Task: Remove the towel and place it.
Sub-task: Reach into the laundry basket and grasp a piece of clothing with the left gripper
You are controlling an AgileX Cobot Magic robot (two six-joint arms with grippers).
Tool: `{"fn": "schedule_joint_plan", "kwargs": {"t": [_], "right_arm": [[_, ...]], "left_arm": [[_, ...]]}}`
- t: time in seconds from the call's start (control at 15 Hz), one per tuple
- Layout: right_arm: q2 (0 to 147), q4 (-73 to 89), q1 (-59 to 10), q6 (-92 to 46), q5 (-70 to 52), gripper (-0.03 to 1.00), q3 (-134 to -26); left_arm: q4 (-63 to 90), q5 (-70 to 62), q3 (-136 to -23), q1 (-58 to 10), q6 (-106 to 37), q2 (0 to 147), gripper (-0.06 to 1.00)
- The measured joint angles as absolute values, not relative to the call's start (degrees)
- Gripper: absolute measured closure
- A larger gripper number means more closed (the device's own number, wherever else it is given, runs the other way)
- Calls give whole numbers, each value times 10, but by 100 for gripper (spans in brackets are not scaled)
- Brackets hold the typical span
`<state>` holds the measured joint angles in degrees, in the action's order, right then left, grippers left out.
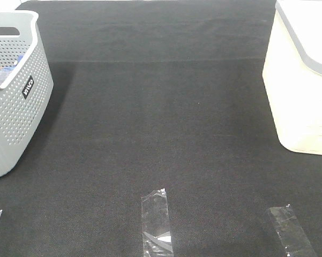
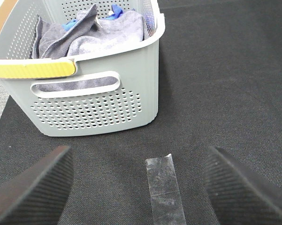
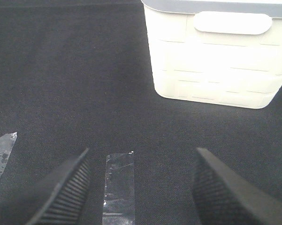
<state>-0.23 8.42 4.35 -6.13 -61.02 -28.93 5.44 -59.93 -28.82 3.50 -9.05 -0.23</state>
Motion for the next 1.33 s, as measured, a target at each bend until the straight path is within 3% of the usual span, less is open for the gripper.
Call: {"fn": "schedule_joint_plan", "kwargs": {"t": [1.33], "right_arm": [[-2,84,44,-61,-610,38,-289]], "left_arm": [[54,-599,-288,35,-91,-2,21]]}}
